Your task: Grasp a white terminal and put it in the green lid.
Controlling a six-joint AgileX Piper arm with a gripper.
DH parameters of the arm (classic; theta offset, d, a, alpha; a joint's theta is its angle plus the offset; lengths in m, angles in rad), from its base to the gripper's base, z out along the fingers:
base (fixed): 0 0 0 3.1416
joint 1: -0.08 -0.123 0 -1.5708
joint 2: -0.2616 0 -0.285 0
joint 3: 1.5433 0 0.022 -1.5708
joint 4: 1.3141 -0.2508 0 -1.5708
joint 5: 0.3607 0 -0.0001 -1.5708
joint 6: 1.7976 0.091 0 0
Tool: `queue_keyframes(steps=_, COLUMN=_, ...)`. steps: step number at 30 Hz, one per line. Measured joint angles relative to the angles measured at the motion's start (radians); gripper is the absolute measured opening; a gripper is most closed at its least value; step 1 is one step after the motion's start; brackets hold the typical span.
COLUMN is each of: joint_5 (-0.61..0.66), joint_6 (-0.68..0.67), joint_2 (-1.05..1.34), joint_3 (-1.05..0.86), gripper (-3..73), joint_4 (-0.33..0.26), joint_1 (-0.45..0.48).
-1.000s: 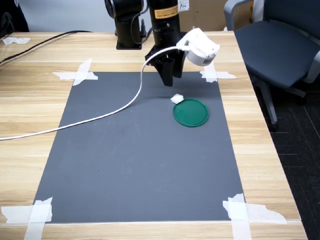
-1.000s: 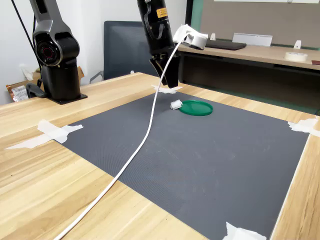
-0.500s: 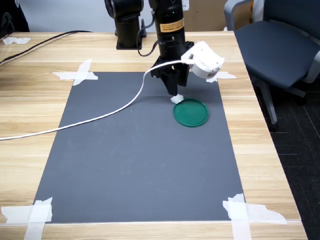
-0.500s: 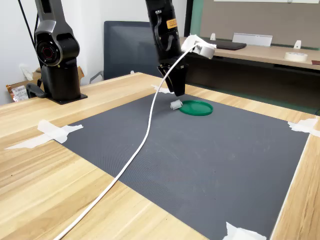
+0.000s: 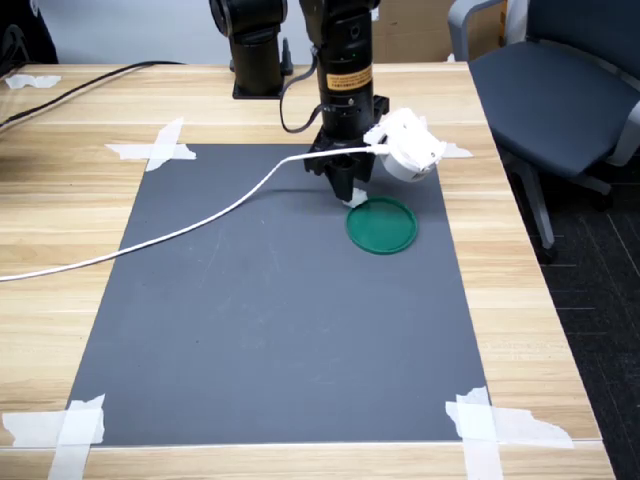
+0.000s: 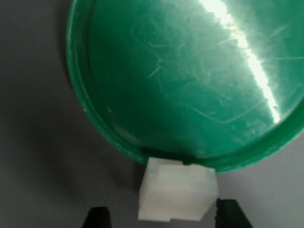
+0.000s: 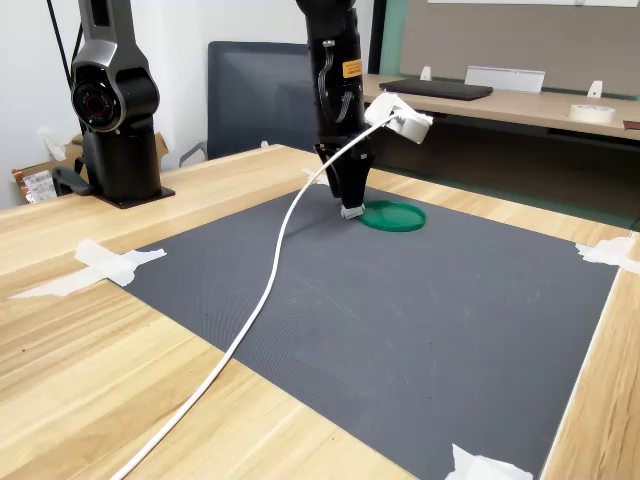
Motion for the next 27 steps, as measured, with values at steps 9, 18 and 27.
queue_keyframes(steps=9, joint_5=-0.003, joint_6=0.0, joint_2=-0.019, joint_3=0.0, gripper=43.8, joint_4=-0.003, joint_1=0.0)
queue_keyframes(steps=18, joint_5=-0.003, joint_6=0.005, joint_2=-0.019, joint_3=0.0, gripper=36.7, joint_4=-0.002, joint_1=0.0)
queue_keyframes(steps=27, joint_5=-0.003, joint_6=0.007, joint_2=-0.019, joint_3=0.0, gripper=25.1, joint_4=0.011, joint_1=0.0)
